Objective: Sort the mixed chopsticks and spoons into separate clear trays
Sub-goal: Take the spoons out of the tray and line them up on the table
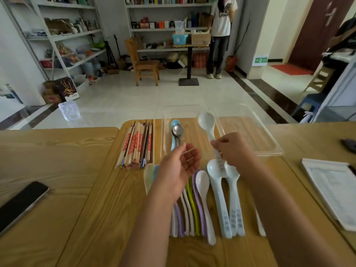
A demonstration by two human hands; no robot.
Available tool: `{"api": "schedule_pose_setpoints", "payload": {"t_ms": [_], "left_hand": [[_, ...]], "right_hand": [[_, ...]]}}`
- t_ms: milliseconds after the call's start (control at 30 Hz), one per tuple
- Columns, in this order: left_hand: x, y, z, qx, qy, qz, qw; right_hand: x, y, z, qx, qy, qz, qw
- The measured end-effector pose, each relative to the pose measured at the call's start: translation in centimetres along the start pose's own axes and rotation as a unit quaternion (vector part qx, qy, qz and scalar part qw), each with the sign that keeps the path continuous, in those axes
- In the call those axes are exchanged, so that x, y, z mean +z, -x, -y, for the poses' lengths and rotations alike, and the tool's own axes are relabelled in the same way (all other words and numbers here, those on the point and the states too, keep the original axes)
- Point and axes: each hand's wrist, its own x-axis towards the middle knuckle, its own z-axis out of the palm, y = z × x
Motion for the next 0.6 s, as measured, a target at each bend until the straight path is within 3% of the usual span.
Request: {"api": "schedule_pose_setpoints", "payload": {"t_ms": [267,600], "left_hand": [[5.0,4.0,7.7,-0.033,-0.035,0.038,0.998],[6.8,4.4,10.6,-0.086,-0.118,0.041,0.988]], "right_hand": [[-5.9,11.5,-9.8,0.068,-0.022,-0.03,0.997],[-6.5,10.2,-14.1,0.094,0.008,-0.035,0.995]]}}
